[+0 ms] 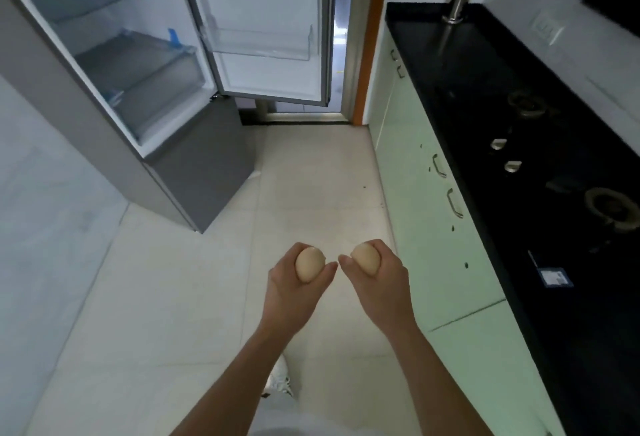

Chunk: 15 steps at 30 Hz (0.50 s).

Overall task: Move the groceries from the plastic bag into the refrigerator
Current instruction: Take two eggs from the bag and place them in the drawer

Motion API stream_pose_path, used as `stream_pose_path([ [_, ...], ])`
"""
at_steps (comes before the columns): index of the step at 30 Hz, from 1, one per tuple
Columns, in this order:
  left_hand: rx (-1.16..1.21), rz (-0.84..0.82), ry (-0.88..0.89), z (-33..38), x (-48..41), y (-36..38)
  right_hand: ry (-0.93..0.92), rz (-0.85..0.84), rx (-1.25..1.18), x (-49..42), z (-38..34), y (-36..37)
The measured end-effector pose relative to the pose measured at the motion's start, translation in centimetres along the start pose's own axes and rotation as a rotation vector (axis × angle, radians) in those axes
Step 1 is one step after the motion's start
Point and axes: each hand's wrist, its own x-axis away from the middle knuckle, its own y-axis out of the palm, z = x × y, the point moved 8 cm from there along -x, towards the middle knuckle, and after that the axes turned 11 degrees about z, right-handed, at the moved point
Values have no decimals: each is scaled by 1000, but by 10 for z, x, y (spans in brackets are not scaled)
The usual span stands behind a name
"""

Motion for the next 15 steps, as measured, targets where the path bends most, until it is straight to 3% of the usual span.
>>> stream_pose_path([
  [15,-5,146,-41,-39,-189,-113,-34,-110,-8,-73,-95,192],
])
